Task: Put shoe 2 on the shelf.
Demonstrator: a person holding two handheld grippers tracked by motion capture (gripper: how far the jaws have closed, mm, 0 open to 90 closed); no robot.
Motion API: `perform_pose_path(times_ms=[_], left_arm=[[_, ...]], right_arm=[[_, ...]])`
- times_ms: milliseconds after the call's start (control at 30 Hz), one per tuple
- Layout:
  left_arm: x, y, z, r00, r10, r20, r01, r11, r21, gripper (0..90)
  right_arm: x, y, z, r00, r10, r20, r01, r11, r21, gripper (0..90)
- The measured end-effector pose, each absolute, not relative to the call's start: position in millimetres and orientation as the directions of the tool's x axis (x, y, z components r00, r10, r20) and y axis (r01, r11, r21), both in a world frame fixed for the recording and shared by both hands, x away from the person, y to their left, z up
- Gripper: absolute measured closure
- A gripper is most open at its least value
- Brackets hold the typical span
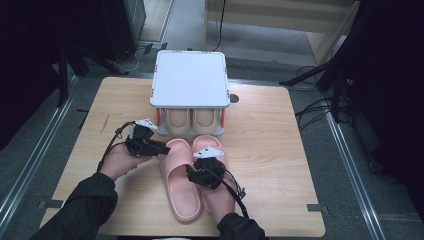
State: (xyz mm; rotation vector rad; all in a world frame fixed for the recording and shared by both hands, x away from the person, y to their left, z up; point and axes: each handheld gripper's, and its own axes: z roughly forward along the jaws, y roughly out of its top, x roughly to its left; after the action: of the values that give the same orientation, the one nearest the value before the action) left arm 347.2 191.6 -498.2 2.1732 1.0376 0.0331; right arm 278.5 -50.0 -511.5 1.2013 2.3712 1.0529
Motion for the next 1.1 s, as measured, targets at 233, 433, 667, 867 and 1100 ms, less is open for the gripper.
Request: perform_pose_path(times_ms=[233,433,667,867,1100], left_arm=[[347.1,192.5,-496.8,0.668,0.680,-0.302,0.679,-0.392,0.621,63.8],[345.2,195.5,-489.3,0.674,0.667,-0.316,0.665,-0.362,0.653,57.2],[343.8,204.0,-486.7,0.657,0.697,-0.287,0.665,-0.358,0.655,52.4],[343.0,211.4,-484.0,0.651,0.709,-0.271,0.659,-0.351,0.665,50.1],[342.8,220.3,-483.1,0.637,0.726,-0.258,0.659,-0.340,0.671,49.0]], right_arm=[[280.1,-51.4,-510.5,-0.628,0.776,0.063,0.575,0.409,0.708,56.2],[281.6,-55.8,-508.8,-0.626,0.776,0.076,0.589,0.407,0.698,66.7],[284.7,-63.3,-506.3,-0.618,0.777,0.120,0.619,0.387,0.684,69.8],[284.6,-69.9,-503.7,-0.644,0.755,0.125,0.611,0.410,0.677,74.5],[283.6,-76.7,-502.7,-0.705,0.695,0.138,0.579,0.454,0.677,76.0]])
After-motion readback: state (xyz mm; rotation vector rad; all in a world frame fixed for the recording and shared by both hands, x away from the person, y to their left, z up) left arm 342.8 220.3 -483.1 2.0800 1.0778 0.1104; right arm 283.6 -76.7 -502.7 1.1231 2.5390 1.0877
